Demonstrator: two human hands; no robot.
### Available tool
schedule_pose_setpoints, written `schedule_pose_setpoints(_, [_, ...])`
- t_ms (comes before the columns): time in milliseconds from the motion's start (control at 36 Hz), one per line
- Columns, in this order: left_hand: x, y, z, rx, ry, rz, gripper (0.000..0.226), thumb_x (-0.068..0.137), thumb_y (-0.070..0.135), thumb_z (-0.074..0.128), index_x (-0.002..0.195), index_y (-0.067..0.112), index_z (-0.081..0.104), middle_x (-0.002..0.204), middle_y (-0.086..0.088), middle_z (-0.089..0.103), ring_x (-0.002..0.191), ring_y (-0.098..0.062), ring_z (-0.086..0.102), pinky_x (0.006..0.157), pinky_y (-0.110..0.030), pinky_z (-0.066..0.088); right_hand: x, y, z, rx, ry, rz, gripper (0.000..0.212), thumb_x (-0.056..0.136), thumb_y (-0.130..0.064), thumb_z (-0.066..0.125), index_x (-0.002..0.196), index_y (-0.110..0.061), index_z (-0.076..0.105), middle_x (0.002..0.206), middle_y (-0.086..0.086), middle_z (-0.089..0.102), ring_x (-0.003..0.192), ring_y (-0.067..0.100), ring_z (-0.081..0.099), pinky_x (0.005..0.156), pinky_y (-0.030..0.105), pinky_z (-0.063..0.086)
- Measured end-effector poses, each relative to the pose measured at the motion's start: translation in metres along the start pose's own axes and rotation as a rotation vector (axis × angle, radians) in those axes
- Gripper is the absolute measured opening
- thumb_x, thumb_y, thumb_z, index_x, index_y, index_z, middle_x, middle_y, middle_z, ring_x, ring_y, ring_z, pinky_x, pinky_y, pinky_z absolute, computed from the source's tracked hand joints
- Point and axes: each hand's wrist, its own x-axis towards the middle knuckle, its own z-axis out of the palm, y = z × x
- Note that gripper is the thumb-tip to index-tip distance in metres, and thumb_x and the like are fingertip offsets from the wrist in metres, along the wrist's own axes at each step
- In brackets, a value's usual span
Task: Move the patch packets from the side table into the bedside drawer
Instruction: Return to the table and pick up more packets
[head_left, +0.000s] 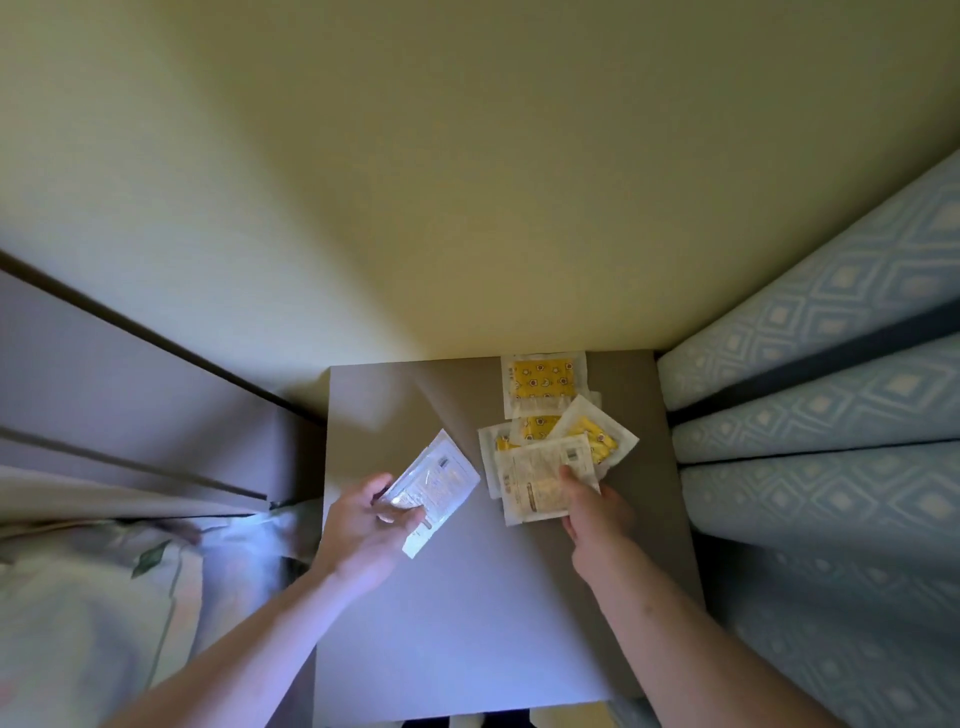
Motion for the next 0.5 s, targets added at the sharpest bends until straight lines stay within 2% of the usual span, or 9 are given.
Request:
schedule_pose_setpoints(56, [-0.001, -0.001, -0.002, -0.056, 0.011, -0.014, 0.026, 0.082, -0.001, 0.079, 0.077, 0.016, 0.061, 0.070, -0.006, 0.075, 0.058, -0.002, 0.060, 0.053, -0.010, 0.043, -0.001, 0.001, 0.003, 0.054, 0.022, 0.022, 0.016, 0.085, -0.026, 0.078, 0.094, -0.023, 0.065, 0.096, 0.000, 0.071, 0.083, 0.015, 0.068, 0.069, 0.029, 0.053])
schedule_pose_setpoints(167, [-0.003, 0.003, -0.005, -0.111, 0.029, -0.015, 0.026, 0.077, -0.003, 0.082, 0.076, 0.017, 0.065, 0.078, -0.014, 0.075, 0.063, -0.012, 0.064, 0.056, -0.015, 0.047, -0.006, 0.005, 0.002, 0.118, 0.045, 0.059, 0.026, 0.088, -0.024, 0.076, 0.108, -0.019, 0.061, 0.101, 0.002, 0.070, 0.087, 0.018, 0.068, 0.075, 0.032, 0.053])
schedule_pose_setpoints(222, [-0.004, 0.007, -0.004, -0.165, 0.061, -0.048, 0.031, 0.077, -0.003, 0.082, 0.076, 0.019, 0.061, 0.076, -0.012, 0.075, 0.058, -0.006, 0.065, 0.056, -0.010, 0.046, -0.009, 0.007, 0.002, 0.152, 0.051, 0.062, 0.025, 0.089, -0.022, 0.075, 0.109, -0.019, 0.060, 0.102, 0.003, 0.071, 0.087, 0.019, 0.069, 0.071, 0.030, 0.053])
schedule_pose_setpoints(278, [-0.003, 0.007, -0.004, -0.212, 0.101, -0.076, 0.038, 0.074, 0.000, 0.085, 0.069, 0.018, 0.052, 0.072, -0.009, 0.075, 0.052, -0.003, 0.062, 0.052, -0.011, 0.044, -0.013, 0.010, 0.003, 0.190, 0.049, 0.066, 0.027, 0.089, -0.022, 0.075, 0.111, -0.020, 0.060, 0.103, 0.004, 0.072, 0.088, 0.018, 0.070, 0.067, 0.028, 0.052])
schedule_pose_setpoints(333, [-0.003, 0.007, -0.004, -0.245, 0.118, -0.079, 0.030, 0.072, 0.004, 0.088, 0.066, 0.012, 0.060, 0.065, -0.001, 0.074, 0.050, -0.003, 0.060, 0.049, -0.011, 0.041, -0.017, 0.010, 0.007, 0.240, 0.035, 0.088, 0.031, 0.089, -0.022, 0.075, 0.116, -0.019, 0.060, 0.104, 0.004, 0.072, 0.086, 0.016, 0.070, 0.064, 0.026, 0.052])
schedule_pose_setpoints(389, [-0.005, 0.007, -0.005, -0.267, 0.119, -0.093, 0.015, 0.072, 0.009, 0.089, 0.074, 0.009, 0.074, 0.066, 0.002, 0.075, 0.057, -0.006, 0.063, 0.052, -0.012, 0.044, -0.019, 0.007, 0.014, 0.271, 0.019, 0.108, 0.031, 0.090, -0.022, 0.073, 0.118, -0.017, 0.061, 0.106, 0.005, 0.072, 0.084, 0.015, 0.070, 0.062, 0.024, 0.052])
schedule_pose_setpoints(500, [-0.011, 0.007, -0.009, -0.272, 0.146, -0.093, 0.017, 0.075, 0.019, 0.088, 0.077, 0.008, 0.075, 0.065, 0.010, 0.074, 0.058, 0.004, 0.065, 0.052, -0.007, 0.042, -0.018, 0.004, 0.027, 0.287, -0.030, 0.153, 0.020, 0.093, -0.026, 0.070, 0.111, -0.020, 0.065, 0.104, 0.002, 0.073, 0.082, 0.011, 0.068, 0.065, 0.022, 0.052])
